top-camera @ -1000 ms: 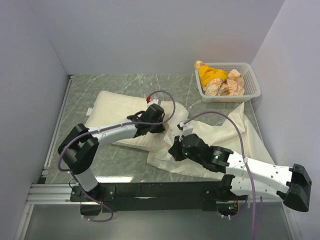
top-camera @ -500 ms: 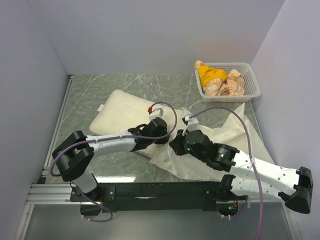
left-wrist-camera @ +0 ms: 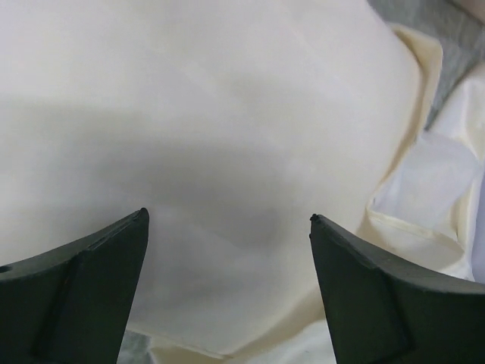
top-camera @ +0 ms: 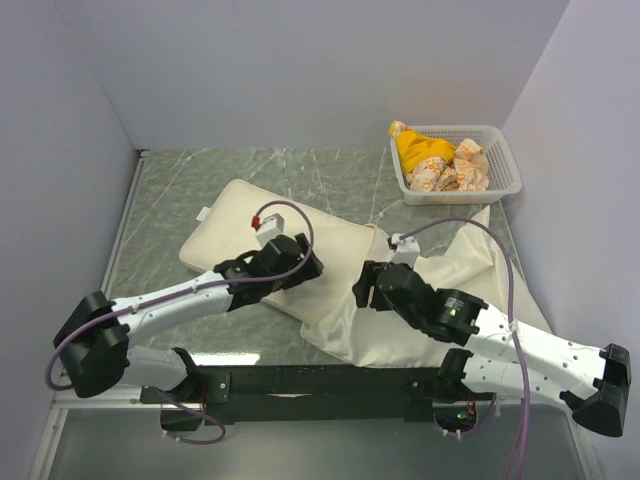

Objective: Put the pillow into the pillowcase

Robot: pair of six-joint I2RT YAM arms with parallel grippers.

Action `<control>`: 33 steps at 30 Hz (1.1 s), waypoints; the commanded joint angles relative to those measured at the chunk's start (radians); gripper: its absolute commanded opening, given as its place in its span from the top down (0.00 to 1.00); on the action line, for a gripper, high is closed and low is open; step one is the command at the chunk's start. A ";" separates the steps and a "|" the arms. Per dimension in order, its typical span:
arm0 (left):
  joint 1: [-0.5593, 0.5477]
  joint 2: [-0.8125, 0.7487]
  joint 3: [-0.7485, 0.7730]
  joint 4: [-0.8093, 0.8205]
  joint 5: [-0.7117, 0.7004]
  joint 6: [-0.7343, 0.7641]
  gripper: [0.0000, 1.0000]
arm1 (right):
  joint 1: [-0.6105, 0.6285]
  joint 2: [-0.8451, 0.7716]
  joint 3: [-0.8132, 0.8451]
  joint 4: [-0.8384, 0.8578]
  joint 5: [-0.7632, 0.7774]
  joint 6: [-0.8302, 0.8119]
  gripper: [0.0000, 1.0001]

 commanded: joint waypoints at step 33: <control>0.250 -0.436 -0.524 0.274 -0.028 -0.090 0.99 | -0.351 0.706 0.604 -0.044 -0.103 -0.289 1.00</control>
